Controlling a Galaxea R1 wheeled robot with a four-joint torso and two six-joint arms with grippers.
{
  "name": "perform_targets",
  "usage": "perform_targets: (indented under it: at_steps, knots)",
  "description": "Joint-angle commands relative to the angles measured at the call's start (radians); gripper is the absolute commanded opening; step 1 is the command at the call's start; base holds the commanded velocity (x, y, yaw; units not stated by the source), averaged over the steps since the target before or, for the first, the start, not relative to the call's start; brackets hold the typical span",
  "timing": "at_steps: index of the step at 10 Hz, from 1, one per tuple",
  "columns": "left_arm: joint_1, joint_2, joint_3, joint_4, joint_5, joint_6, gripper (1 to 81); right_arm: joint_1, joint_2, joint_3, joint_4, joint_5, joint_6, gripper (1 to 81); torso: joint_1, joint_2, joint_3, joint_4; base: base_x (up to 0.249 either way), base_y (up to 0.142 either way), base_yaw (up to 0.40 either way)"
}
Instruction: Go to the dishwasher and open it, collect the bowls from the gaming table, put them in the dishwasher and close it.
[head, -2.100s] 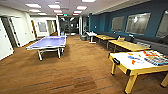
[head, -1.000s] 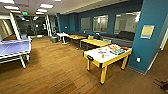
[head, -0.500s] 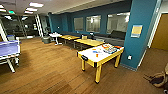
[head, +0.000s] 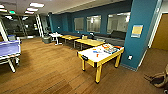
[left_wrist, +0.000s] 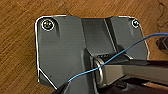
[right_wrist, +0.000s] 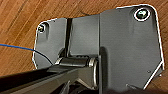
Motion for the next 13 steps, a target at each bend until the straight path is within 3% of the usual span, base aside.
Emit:
perform_targets:
  at_steps: [1, 13]
  knots:
    - [-0.054, -0.007, 0.005, 0.006, 0.048, 0.001, 81.1, 0.054, 0.009, 0.01, -0.007, -0.049, -0.004, 81.1, 0.001, 0.0, 0.0, 0.0, 0.0, 0.0, 0.0]
    - [-0.051, -0.007, 0.005, 0.008, 0.048, 0.001, 81.1, 0.051, 0.009, 0.01, -0.007, -0.049, -0.005, 81.1, 0.001, -0.001, 0.0, 0.0, 0.141, 0.0, 0.0]
